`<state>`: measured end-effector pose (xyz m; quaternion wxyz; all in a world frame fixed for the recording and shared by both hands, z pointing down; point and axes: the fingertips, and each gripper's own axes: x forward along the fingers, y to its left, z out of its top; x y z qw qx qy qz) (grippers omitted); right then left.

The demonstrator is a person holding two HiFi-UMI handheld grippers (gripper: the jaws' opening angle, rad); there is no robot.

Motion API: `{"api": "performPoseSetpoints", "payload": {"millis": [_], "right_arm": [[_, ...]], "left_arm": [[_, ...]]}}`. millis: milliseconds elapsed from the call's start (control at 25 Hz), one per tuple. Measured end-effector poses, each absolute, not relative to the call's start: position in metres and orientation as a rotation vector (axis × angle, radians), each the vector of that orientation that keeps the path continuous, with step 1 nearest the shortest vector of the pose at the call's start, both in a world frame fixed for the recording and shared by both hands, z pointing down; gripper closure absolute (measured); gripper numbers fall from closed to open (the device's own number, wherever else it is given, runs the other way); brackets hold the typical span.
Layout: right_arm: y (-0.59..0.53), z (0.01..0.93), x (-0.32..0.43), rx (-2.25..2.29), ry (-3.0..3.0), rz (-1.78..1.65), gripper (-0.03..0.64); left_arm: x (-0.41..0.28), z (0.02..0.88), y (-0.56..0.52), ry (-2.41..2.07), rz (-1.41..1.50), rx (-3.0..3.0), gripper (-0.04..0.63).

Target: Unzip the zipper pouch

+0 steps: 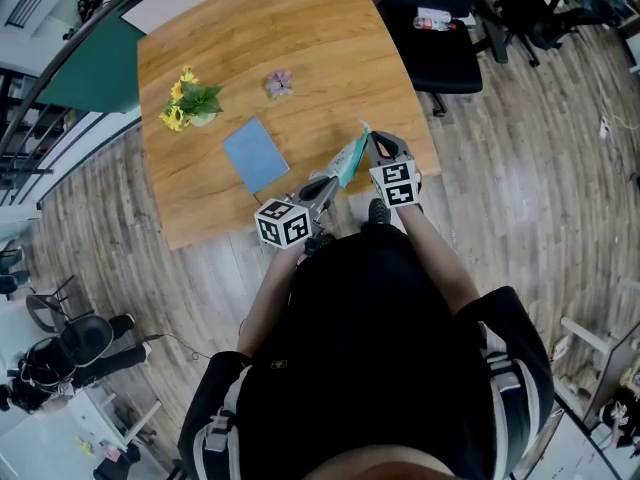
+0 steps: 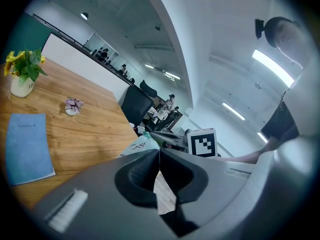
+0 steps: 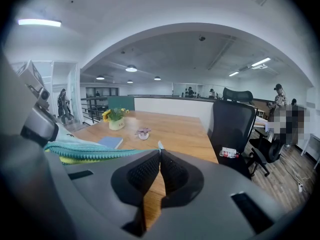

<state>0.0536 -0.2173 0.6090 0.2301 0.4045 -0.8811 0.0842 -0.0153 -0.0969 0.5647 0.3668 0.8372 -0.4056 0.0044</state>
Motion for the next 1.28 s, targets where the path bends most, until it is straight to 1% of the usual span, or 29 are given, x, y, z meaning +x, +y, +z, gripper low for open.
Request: {"api": "performPoseSetpoints", "payload": {"millis": [560,1000,1160,1280], "right_arm": [[-0.22,0.608,0.055,1.106,-2.423,0.236,0.606],[-0.222,0.603,0.06,1.108,-2.438,0.217,0.563],[-0.221,0.603,0.068,1.122,-2.421,0.216,0.58],[-0.221,0.603,0.07,1.122,-2.43,0.214,0.614]], "left_arm": [[-0.034,0.564,-0.102,-1.094,0.004,2.142,0.586],[-0.043,0.563,-0.1,-1.145,0.038,2.16,0.586],[-0.048,0.565,-0.102,-1.179,0.069,2.167,0.586],[-0.053,0.564,-0.104,-1.202,0.08,2.166,0.586]]}}
